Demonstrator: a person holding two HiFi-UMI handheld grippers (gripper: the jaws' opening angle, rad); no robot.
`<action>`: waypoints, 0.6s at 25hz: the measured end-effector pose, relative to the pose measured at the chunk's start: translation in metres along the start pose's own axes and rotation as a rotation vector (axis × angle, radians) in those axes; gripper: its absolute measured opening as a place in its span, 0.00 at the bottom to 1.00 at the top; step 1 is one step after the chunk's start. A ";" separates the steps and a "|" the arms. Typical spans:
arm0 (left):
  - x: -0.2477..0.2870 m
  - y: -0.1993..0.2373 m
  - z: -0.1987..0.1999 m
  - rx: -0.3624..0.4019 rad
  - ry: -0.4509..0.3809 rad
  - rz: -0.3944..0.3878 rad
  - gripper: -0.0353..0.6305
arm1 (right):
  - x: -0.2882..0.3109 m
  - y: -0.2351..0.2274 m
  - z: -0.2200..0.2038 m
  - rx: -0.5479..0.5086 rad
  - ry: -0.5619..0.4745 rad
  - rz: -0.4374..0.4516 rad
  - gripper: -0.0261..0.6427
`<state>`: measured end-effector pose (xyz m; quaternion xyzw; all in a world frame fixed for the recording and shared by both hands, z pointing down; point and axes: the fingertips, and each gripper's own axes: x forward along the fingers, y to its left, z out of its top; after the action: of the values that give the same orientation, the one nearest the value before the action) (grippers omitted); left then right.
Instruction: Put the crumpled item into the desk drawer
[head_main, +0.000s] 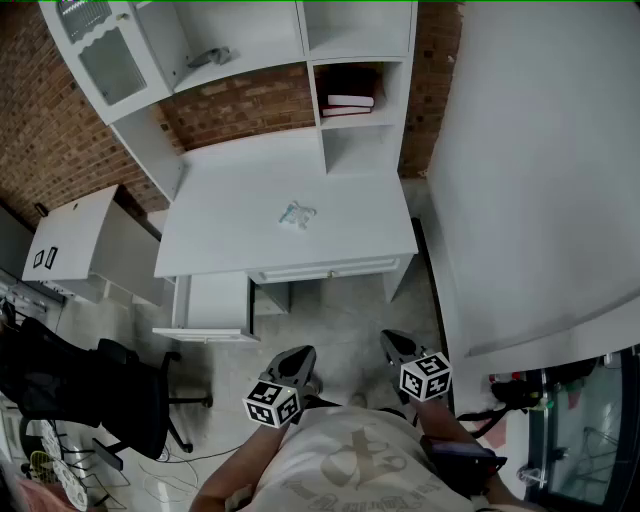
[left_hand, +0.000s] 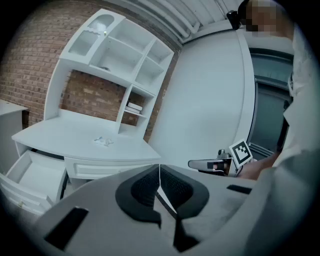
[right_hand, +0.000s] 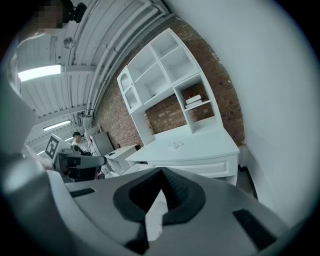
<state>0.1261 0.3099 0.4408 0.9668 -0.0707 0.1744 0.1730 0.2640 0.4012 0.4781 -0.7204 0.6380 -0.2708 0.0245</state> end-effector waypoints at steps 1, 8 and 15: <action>0.001 -0.005 -0.001 0.003 0.001 -0.004 0.09 | -0.004 0.000 0.000 -0.008 -0.003 -0.002 0.07; 0.005 -0.030 -0.009 0.013 0.019 -0.037 0.09 | -0.027 0.000 -0.002 -0.035 -0.015 -0.014 0.07; 0.008 -0.036 -0.007 0.024 0.019 -0.045 0.09 | -0.031 0.000 0.001 -0.042 -0.024 -0.005 0.07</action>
<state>0.1387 0.3456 0.4390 0.9683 -0.0451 0.1807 0.1662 0.2633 0.4297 0.4667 -0.7256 0.6414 -0.2485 0.0163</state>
